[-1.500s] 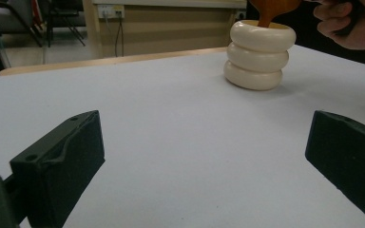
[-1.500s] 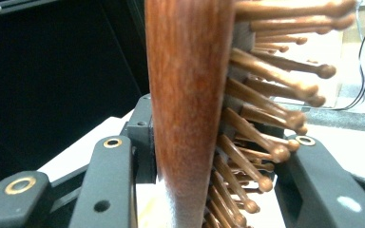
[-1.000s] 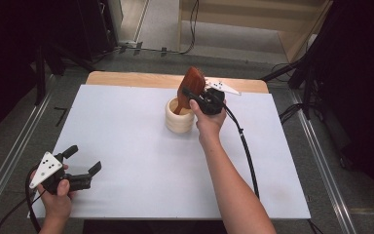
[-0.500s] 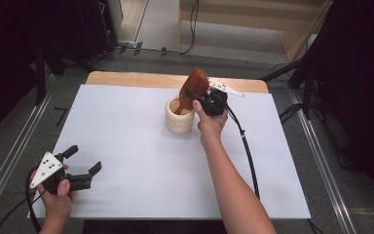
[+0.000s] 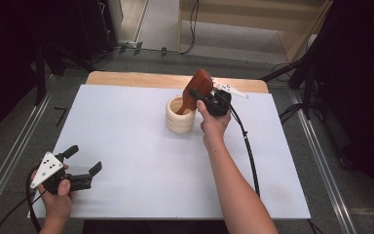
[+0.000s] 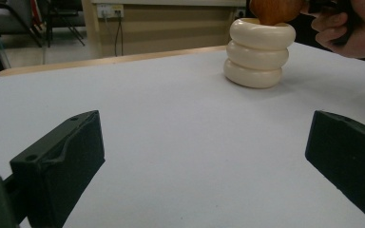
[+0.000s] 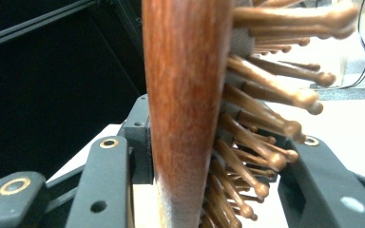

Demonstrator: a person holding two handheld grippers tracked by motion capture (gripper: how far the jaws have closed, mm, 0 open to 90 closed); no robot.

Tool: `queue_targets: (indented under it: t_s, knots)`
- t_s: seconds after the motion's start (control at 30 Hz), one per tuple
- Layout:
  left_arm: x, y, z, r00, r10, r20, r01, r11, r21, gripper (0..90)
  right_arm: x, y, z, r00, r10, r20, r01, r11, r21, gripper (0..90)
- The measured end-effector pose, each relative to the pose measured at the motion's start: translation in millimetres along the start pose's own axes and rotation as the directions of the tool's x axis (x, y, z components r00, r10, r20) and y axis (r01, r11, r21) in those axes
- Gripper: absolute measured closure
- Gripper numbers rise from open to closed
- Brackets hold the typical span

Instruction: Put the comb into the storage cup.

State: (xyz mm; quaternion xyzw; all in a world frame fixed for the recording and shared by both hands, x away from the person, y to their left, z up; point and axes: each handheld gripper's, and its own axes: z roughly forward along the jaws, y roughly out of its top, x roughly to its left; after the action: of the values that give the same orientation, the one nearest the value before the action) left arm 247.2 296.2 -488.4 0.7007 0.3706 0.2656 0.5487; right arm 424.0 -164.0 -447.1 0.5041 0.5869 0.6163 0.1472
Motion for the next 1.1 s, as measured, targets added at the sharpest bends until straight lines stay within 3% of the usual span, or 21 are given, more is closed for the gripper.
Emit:
queue_targets:
  t_s: [0.2, 0.57, 0.77, 0.93, 1.1]
  knots:
    - [-0.1, -0.1, 0.2, 1.0, 0.001, 0.0, -0.001, 1.0, 0.0, 0.0, -4.0, -0.7, 0.4, 0.9994, 0.032, 0.015, -0.032, 0.999, 0.021, 47.4]
    - [0.0, 0.0, 0.5, 1.0, 0.001, 0.001, -0.001, 1.0, 0.001, 0.0, -8.0, 3.1, -4.1, 0.9986, 0.011, 0.052, -0.013, 0.999, 0.051, 39.5]
    - [-0.1, -0.1, 0.6, 1.0, 0.002, 0.001, -0.002, 1.0, 0.0, 0.0, -7.6, 5.0, -6.1, 0.9992, 0.002, 0.039, -0.004, 0.999, 0.053, 34.9]
    - [-0.3, 0.0, 0.8, 1.0, 0.003, 0.001, -0.003, 1.0, 0.0, 0.0, -7.8, 8.3, -9.7, 0.9996, -0.005, 0.027, 0.004, 0.999, 0.045, 16.9]
    - [-0.3, 0.0, 0.8, 1.0, 0.003, 0.001, -0.003, 1.0, 0.001, 0.0, -6.6, 8.4, -11.4, 0.999, -0.04, 0.021, 0.039, 0.997, 0.072, 2.6]
